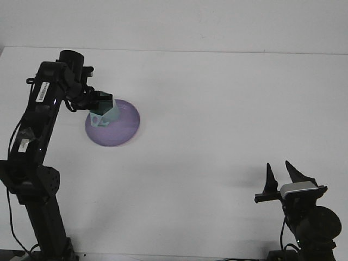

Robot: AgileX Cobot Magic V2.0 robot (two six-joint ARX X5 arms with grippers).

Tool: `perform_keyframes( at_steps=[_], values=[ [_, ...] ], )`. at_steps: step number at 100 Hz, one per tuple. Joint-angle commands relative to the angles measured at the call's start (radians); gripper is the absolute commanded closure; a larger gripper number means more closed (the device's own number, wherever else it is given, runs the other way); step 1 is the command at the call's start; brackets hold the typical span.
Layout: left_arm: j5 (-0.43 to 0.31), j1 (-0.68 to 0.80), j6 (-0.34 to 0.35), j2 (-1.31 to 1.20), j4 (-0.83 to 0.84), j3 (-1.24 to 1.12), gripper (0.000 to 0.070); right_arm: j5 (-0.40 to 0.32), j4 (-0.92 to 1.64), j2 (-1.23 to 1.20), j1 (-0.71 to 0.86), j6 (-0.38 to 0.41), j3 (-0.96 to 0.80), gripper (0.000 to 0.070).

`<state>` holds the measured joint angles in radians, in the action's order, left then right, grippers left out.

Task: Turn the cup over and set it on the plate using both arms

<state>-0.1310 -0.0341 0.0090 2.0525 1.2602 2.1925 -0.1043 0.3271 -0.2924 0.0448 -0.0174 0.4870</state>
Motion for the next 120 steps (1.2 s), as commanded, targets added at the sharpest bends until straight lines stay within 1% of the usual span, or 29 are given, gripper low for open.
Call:
perform_keyframes(
  at_steps=[1, 32, 53, 57, 59, 62, 64, 71, 74, 77, 80, 96, 120],
  values=[
    [0.002, 0.002, 0.002, 0.052, 0.004, 0.024, 0.0688, 0.0, -0.006, -0.003, 0.0, 0.019, 0.004, 0.0353],
    [0.005, -0.005, 0.002, 0.172, 0.004, 0.024, 0.0688, 0.001, -0.005, -0.003, 0.0, 0.018, 0.004, 0.0353],
    [0.005, -0.009, 0.008, 0.192, 0.002, 0.024, 0.0688, 0.001, -0.005, -0.003, 0.0, 0.018, 0.004, 0.0353],
    [0.005, -0.009, 0.013, 0.192, 0.002, 0.024, 0.0678, 0.001, -0.005, -0.003, 0.0, 0.018, 0.004, 0.0353],
    [0.005, -0.009, 0.015, 0.192, 0.002, 0.024, 0.0664, 0.001, -0.005, -0.003, 0.0, 0.018, 0.004, 0.0353],
    [0.005, -0.009, 0.018, 0.192, 0.002, 0.024, 0.0609, 0.001, -0.005, -0.003, 0.0, 0.018, 0.004, 0.0353],
    [0.004, -0.009, 0.017, 0.192, 0.002, 0.024, 0.0553, 0.001, -0.005, -0.003, 0.0, 0.018, 0.004, 0.0353],
    [0.004, -0.009, 0.016, 0.192, 0.002, 0.024, 0.0311, 0.001, -0.005, -0.003, 0.0, 0.018, 0.004, 0.0353],
    [0.004, -0.009, 0.015, 0.188, 0.002, 0.024, 0.024, 0.001, -0.005, -0.003, 0.0, 0.018, 0.004, 0.0353],
    [0.004, -0.009, 0.013, 0.183, 0.002, 0.024, 0.0209, 0.001, -0.005, -0.003, 0.0, 0.018, 0.004, 0.0353],
    [0.004, -0.006, 0.013, 0.178, 0.002, 0.024, 0.0197, 0.001, -0.005, -0.003, 0.0, 0.018, 0.004, 0.0353],
    [0.004, 0.007, 0.018, 0.104, 0.002, 0.025, 0.0197, 0.001, -0.005, -0.003, 0.0, 0.018, 0.004, 0.0353],
    [0.004, 0.043, 0.013, -0.107, 0.0, 0.025, 0.0199, 0.0, -0.005, -0.003, 0.0, 0.018, 0.004, 0.0353]
  ],
)
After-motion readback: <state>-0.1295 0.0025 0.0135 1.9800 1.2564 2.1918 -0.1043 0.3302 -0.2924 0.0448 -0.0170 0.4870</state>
